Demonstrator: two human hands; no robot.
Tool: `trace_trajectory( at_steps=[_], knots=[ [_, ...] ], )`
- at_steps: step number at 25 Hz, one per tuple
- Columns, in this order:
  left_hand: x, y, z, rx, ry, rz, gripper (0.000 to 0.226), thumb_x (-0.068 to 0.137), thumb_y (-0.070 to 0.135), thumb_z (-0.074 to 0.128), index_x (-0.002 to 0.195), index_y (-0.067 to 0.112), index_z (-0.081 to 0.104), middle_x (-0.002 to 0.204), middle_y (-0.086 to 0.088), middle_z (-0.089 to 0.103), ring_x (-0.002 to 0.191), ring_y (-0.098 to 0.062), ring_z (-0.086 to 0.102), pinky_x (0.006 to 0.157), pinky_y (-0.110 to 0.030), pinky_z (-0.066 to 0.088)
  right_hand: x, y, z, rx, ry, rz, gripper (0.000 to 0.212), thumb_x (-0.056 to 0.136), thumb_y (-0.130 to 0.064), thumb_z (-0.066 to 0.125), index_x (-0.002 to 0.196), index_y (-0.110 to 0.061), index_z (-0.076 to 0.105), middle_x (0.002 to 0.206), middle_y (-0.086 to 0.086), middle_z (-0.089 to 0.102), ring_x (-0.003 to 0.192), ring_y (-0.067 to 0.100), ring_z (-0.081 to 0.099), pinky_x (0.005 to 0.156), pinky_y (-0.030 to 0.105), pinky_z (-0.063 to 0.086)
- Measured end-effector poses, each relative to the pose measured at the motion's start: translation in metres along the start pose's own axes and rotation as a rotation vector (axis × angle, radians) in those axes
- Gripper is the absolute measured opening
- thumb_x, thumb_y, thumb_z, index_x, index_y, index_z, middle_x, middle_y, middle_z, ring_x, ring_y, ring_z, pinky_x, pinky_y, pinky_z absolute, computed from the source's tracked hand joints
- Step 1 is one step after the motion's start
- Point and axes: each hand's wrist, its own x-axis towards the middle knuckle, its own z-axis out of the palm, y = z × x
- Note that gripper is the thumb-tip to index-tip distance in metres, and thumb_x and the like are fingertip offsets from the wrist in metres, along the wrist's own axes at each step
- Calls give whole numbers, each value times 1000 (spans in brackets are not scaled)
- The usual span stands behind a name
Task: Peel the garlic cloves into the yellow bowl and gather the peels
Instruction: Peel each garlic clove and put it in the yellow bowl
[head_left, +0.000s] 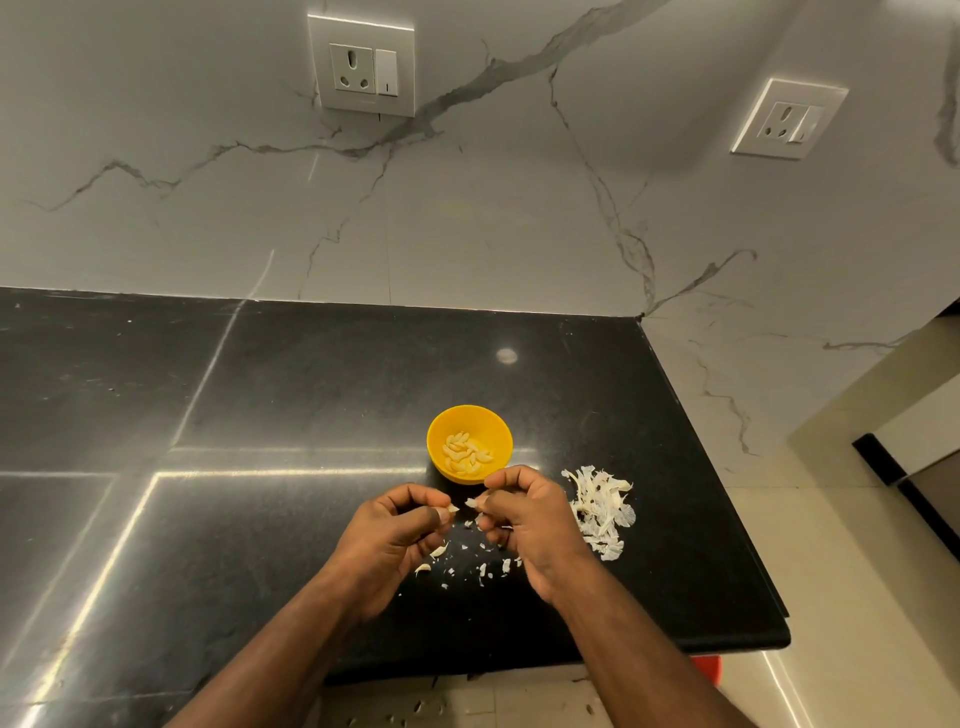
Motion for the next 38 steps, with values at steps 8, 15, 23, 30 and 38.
trace_trajectory(
  at_steps=[8,15,23,30,38],
  knots=[
    [3,0,-1,2,-27,-21,17,87,-10,63,98,1,69,89,-14,70,77,-17,66,73,-29,53,6,6,-26,-727,108,-263,16,85,-13,72,94,-24,79,85,-14,74,82,-3,67,75,13,52],
    [3,3,-1,-15,-67,-33,24,83,-7,69,104,3,64,92,-15,71,80,-22,67,74,-32,52,0,3,-12,-635,-101,-404,25,81,-11,79,102,-25,79,93,-16,68,89,-3,63,79,10,45],
    [1,2,-1,36,-49,-58,26,83,-5,72,105,5,64,93,-18,71,79,-24,67,69,-30,54,-3,6,-5,-655,-153,-401,24,82,-14,80,103,-25,78,90,-15,68,86,-1,64,78,13,50],
    [-2,-1,4,122,-37,-42,20,85,-1,73,104,3,65,86,-16,70,76,-21,66,67,-29,50,-3,6,-12,-628,-158,-322,8,85,-18,78,90,-24,77,82,-7,74,79,5,69,73,21,55],
    [3,2,-8,767,127,213,22,87,15,76,84,36,75,83,8,74,69,-6,66,67,-28,50,6,9,-26,-695,67,-234,14,77,-12,80,84,-24,76,75,-7,72,66,-1,65,67,21,55]
  ],
)
